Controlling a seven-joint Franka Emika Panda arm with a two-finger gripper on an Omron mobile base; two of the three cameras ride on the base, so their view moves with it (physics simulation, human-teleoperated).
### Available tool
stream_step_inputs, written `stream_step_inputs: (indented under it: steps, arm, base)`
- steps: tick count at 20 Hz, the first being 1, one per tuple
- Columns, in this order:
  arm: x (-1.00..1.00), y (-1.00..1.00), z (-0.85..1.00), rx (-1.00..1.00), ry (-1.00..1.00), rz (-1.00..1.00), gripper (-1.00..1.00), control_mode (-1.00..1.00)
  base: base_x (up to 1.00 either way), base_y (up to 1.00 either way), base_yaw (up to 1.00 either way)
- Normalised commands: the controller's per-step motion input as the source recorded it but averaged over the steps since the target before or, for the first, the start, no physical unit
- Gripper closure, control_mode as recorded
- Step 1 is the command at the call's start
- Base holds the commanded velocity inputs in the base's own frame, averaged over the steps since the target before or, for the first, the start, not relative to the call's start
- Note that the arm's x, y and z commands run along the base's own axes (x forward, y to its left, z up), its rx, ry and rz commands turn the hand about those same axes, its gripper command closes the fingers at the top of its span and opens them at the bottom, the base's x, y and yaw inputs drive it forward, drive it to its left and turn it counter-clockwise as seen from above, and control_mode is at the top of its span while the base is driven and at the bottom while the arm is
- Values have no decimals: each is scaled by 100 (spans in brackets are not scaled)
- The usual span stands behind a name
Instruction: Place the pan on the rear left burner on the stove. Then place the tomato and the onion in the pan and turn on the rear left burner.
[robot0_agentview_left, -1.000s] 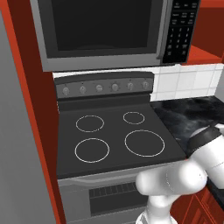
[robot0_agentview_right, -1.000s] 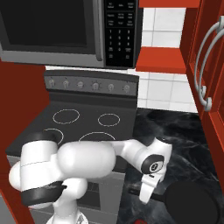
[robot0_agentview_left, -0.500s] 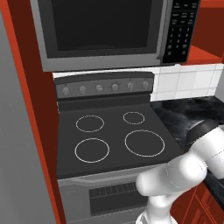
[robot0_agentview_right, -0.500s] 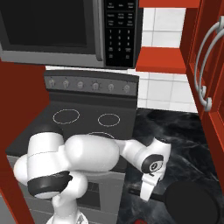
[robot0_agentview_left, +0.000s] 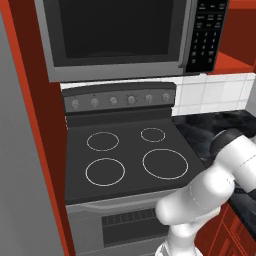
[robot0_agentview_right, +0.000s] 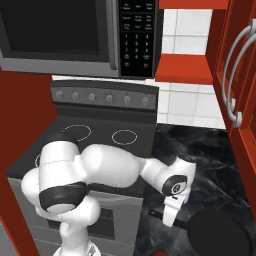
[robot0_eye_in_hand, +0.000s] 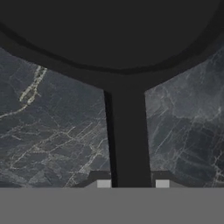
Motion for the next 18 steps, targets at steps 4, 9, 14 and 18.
stream_step_inputs:
  steps: [4,9,14,18]
  arm:
    - [-28,0,-24,0,0,0,100,-100]
    - [-53,0,0,0,-11,1,100,-100]
    - [-26,18,29,-3,-13,11,100,-100]
    - [-1,41,46,-11,-1,10,100,-100]
  base:
    - [0,0,0]
    - [0,0,0]
    - [0,0,0]
    - [0,0,0]
